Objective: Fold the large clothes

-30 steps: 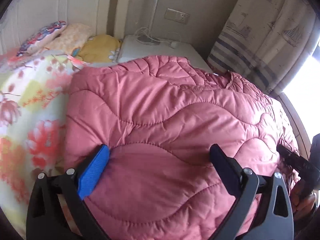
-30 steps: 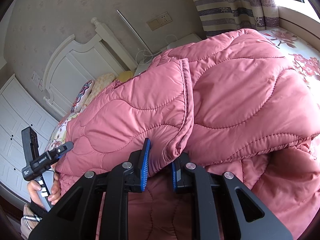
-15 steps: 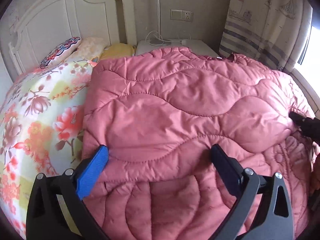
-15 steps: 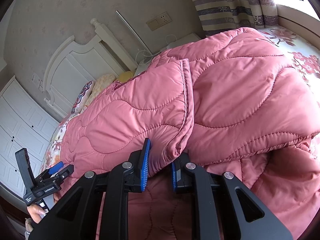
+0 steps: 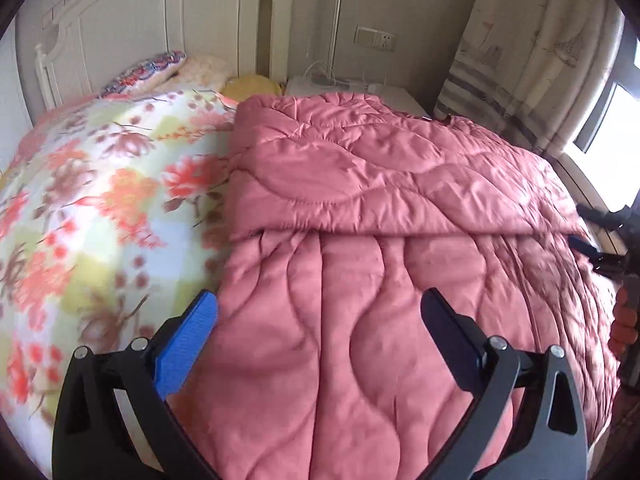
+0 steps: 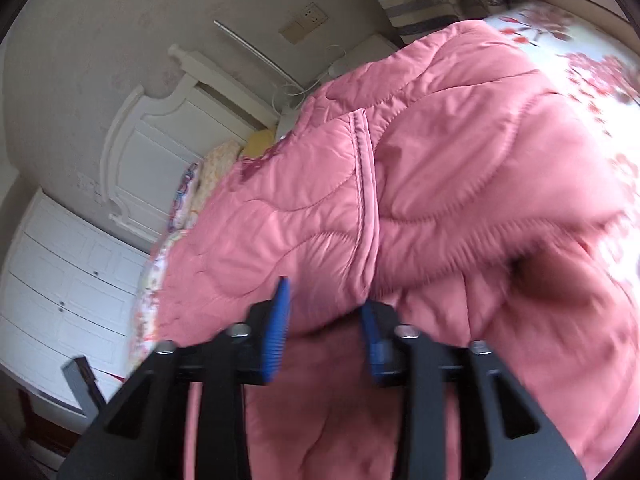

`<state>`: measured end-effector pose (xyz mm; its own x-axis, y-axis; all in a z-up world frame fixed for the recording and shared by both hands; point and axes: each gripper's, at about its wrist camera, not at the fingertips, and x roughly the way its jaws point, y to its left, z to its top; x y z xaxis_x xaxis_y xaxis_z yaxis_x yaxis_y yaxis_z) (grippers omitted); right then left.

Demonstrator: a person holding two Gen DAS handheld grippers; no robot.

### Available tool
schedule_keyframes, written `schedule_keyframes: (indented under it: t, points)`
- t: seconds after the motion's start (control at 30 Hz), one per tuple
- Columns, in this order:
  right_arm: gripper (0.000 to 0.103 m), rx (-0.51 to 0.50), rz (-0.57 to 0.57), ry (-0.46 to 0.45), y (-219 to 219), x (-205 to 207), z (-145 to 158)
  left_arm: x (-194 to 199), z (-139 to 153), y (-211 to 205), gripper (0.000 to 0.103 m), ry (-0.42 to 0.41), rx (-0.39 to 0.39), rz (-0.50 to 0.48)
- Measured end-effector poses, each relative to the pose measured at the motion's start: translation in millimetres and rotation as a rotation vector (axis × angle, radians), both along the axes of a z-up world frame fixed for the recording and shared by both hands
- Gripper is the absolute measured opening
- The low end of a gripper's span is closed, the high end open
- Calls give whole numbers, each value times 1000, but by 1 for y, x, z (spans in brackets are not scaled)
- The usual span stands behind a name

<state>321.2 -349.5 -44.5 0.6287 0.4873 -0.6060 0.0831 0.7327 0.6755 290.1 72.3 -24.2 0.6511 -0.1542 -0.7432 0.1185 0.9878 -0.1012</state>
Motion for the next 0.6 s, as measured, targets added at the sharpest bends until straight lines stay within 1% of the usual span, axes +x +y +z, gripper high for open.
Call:
schedule_keyframes:
  t: [0.03,0.07,0.1,0.17,0.23,0.27,0.3,0.33,0.37,0.4,0.43,0.47,0.5,0.53,0.6]
  points:
    - [82,-21,0,-22,0,-14,9,-13,0,0,101,-9,9,-12]
    - [84,-57,11,-57,1,-30,18,-34,-2,-2,101,-20,26,-33]
    - [84,-104,41,-85,6,-47,27,-49,-4,-3,101,-24,41,-46]
    - [84,-229,126,-106,20,-85,35,-75,-17,-5,101,-21,81,-61]
    - [85,-390,184,-146,37,-127,35,-89,-39,-5,101,22,132,-59]
    - [85,-452,200,-148,43,-140,30,-93,-48,-5,101,34,149,-60]
    - [85,-519,223,-117,50,-152,18,-99,-53,-5,101,12,152,-59]
    - [84,-556,243,-78,53,-159,5,-102,-52,-5,101,-8,153,-51]
    - [85,-590,262,-35,57,-165,-10,-104,-51,-6,101,-1,164,-54]
    - [85,-622,274,-39,61,-171,-16,-104,-49,-6,101,8,172,-51]
    - [85,-694,281,-97,68,-183,-18,-105,-46,-6,101,18,176,-42]
    - [85,-738,286,-98,72,-189,-19,-109,-41,-7,101,19,176,-34]
    - [85,-754,269,-91,75,-194,-16,-116,-35,-9,101,8,174,-37]
    - [85,-746,252,-88,75,-199,-12,-127,-29,-13,101,-10,166,-45]
    - [85,-723,243,-116,81,-216,-2,-147,-25,-23,101,-30,135,-77]
